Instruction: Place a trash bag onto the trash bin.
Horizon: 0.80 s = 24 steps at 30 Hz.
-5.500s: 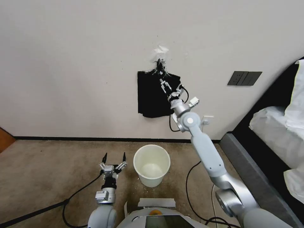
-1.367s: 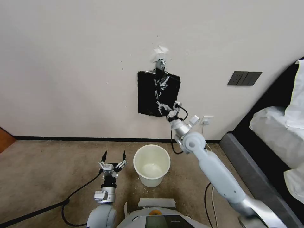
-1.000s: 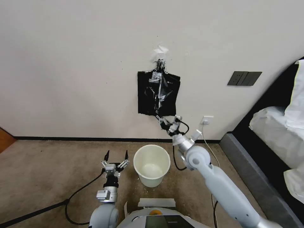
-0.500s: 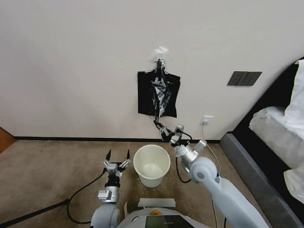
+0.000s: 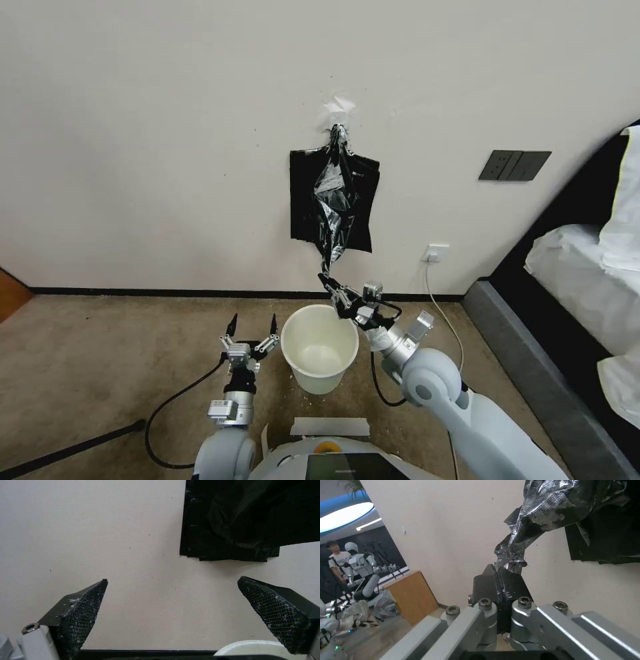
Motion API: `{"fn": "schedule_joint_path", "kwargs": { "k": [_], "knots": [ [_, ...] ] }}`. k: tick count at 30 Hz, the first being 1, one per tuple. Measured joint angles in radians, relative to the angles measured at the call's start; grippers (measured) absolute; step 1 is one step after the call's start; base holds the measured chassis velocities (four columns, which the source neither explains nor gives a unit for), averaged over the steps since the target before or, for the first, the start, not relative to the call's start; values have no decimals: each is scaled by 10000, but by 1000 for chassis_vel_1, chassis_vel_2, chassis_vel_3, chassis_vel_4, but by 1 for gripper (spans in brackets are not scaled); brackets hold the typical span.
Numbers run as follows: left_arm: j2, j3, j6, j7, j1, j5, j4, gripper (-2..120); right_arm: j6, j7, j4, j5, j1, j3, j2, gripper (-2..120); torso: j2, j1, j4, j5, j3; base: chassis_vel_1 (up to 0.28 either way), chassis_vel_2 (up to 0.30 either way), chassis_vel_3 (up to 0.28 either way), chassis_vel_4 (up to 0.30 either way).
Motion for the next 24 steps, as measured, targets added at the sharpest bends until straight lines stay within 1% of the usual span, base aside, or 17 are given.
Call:
{"fn": "schedule_joint_path", "kwargs": {
  "k": [13, 24],
  "knots": [
    [2, 10, 6, 0, -4, 10, 3, 100, 27, -198, -37, -487, -128, -191, -35, 0, 0, 0, 0, 0, 0, 0, 0, 0, 0],
    [-3, 13, 11, 0, -8, 14, 35, 100, 64, -265, -83, -637, -205, -200, -110, 0, 0, 0, 0, 0, 0, 0, 0, 0, 0]
  ]
}}
